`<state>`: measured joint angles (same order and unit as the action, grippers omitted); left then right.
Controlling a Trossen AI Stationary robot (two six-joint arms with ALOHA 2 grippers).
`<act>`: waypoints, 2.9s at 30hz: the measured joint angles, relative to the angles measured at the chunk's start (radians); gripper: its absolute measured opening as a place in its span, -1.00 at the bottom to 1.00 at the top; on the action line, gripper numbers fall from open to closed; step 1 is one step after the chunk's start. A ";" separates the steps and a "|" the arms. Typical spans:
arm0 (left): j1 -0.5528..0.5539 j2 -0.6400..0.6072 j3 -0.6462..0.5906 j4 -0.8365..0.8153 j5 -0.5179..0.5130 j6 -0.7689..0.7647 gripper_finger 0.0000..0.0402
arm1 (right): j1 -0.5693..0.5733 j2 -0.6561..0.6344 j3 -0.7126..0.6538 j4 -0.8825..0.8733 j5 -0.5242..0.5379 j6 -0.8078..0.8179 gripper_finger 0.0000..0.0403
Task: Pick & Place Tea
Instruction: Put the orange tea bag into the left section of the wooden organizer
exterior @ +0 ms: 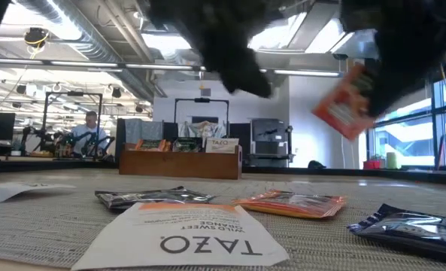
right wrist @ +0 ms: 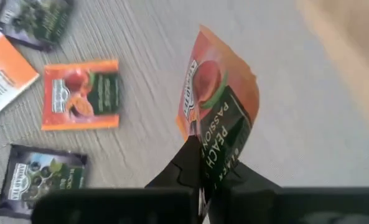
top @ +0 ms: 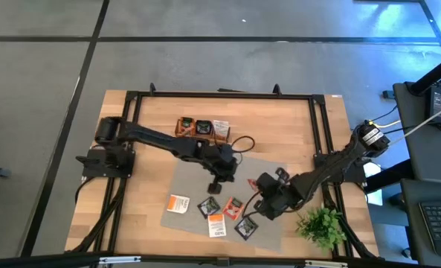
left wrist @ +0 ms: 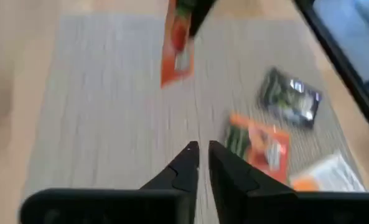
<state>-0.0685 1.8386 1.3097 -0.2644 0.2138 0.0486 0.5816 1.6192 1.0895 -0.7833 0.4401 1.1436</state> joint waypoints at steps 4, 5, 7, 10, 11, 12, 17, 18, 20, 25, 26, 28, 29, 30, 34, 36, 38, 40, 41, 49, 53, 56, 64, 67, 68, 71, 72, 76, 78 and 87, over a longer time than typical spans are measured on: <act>0.000 -0.171 -0.071 -0.079 -0.049 -0.032 -0.68 | -0.056 0.000 0.040 0.018 0.038 -0.198 -0.95; 0.000 -0.219 -0.101 -0.070 -0.064 -0.051 -0.64 | -0.072 0.000 0.041 0.040 0.038 -0.250 -0.95; -0.003 -0.305 -0.172 -0.036 -0.094 -0.087 -0.56 | -0.102 0.000 0.036 0.096 0.041 -0.351 -0.95; -0.023 -0.414 -0.306 0.089 -0.116 -0.141 -0.45 | -0.146 0.001 0.035 0.195 0.040 -0.503 -0.95; -0.035 -0.446 -0.350 0.152 -0.128 -0.162 -0.42 | -0.161 0.001 0.035 0.236 0.038 -0.553 -0.95; -0.046 -0.477 -0.393 0.201 -0.134 -0.179 -0.38 | -0.176 0.001 0.035 0.277 0.029 -0.607 -0.95; -0.094 -0.546 -0.580 0.409 -0.171 -0.212 -0.30 | -0.254 0.014 0.035 0.538 -0.121 -0.866 -0.95; -0.101 -0.548 -0.604 0.450 -0.182 -0.219 -0.30 | -0.266 0.020 0.035 0.572 -0.153 -0.902 -0.95; -0.114 -0.549 -0.644 0.508 -0.197 -0.223 -0.30 | -0.290 0.036 0.034 0.622 -0.205 -0.944 -0.95; -0.129 -0.549 -0.677 0.541 -0.251 -0.273 -0.32 | -0.324 0.080 0.034 0.635 -0.256 -0.945 -0.95; -0.130 -0.549 -0.680 0.538 -0.267 -0.280 -0.32 | -0.327 0.089 0.034 0.636 -0.258 -0.944 -0.95; -0.134 -0.548 -0.682 0.537 -0.302 -0.290 -0.32 | -0.330 0.106 0.034 0.656 -0.259 -0.944 -0.95; -0.134 -0.544 -0.682 0.537 -0.317 -0.296 -0.31 | -0.330 0.113 0.034 0.664 -0.259 -0.942 -0.95; -0.134 -0.538 -0.682 0.538 -0.328 -0.298 -0.31 | -0.330 0.118 0.034 0.667 -0.259 -0.939 -0.95; -0.133 -0.525 -0.683 0.536 -0.325 -0.290 -0.32 | -0.331 0.128 0.034 0.711 -0.259 -0.941 -0.95; -0.133 -0.520 -0.684 0.522 -0.319 -0.276 -0.33 | -0.334 0.128 0.034 0.728 -0.259 -0.941 -0.95; -0.133 -0.514 -0.684 0.533 -0.319 -0.274 -0.34 | -0.337 0.128 0.034 0.730 -0.259 -0.940 -0.95; -0.133 -0.510 -0.683 0.524 -0.318 -0.274 -0.36 | -0.340 0.128 0.034 0.733 -0.259 -0.944 -0.95; -0.133 -0.510 -0.684 0.525 -0.318 -0.275 -0.37 | -0.340 0.128 0.034 0.735 -0.259 -0.944 -0.95; -0.133 -0.505 -0.684 0.531 -0.317 -0.297 -0.71 | -0.342 0.128 0.034 0.741 -0.259 -0.942 -0.95; -0.133 -0.505 -0.684 0.531 -0.317 -0.298 -0.93 | -0.342 0.128 0.034 0.742 -0.259 -0.944 -0.95; -0.133 -0.505 -0.684 0.531 -0.317 -0.298 -0.94 | -0.342 0.128 0.034 0.741 -0.259 -0.976 -0.95; -0.133 -0.521 -0.684 0.506 -0.317 -0.252 -0.95 | -0.342 0.106 0.035 0.654 -0.291 -0.922 -0.52; -0.133 -0.568 -0.683 0.475 -0.326 -0.246 -0.96 | -0.332 0.064 0.035 0.520 -0.236 -0.872 -0.34; -0.133 -0.591 -0.683 0.456 -0.333 -0.242 -0.96 | -0.324 0.051 0.035 0.483 -0.194 -0.857 -0.30; -0.133 -0.663 -0.687 0.418 -0.373 -0.216 -0.96 | -0.283 0.020 0.035 0.394 -0.040 -0.834 -0.21; -0.135 -0.693 -0.701 0.422 -0.383 -0.210 -0.96 | -0.270 0.016 0.035 0.382 -0.006 -0.837 -0.19; -0.136 -0.805 -0.776 0.478 -0.429 -0.211 -0.95 | -0.249 0.017 0.035 0.416 -0.011 -0.888 -0.16; -0.140 -0.850 -0.832 0.587 -0.439 -0.207 -0.95 | -0.249 0.019 0.034 0.452 -0.021 -0.916 -0.16; -0.160 -0.879 -1.019 1.108 -0.433 -0.064 -0.95 | -0.365 0.017 -0.215 1.299 -0.145 -1.175 -0.16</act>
<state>-0.2283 0.9595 0.2903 0.8434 -0.2193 -0.0153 0.2170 1.6357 0.8748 0.5156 0.2955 -0.0318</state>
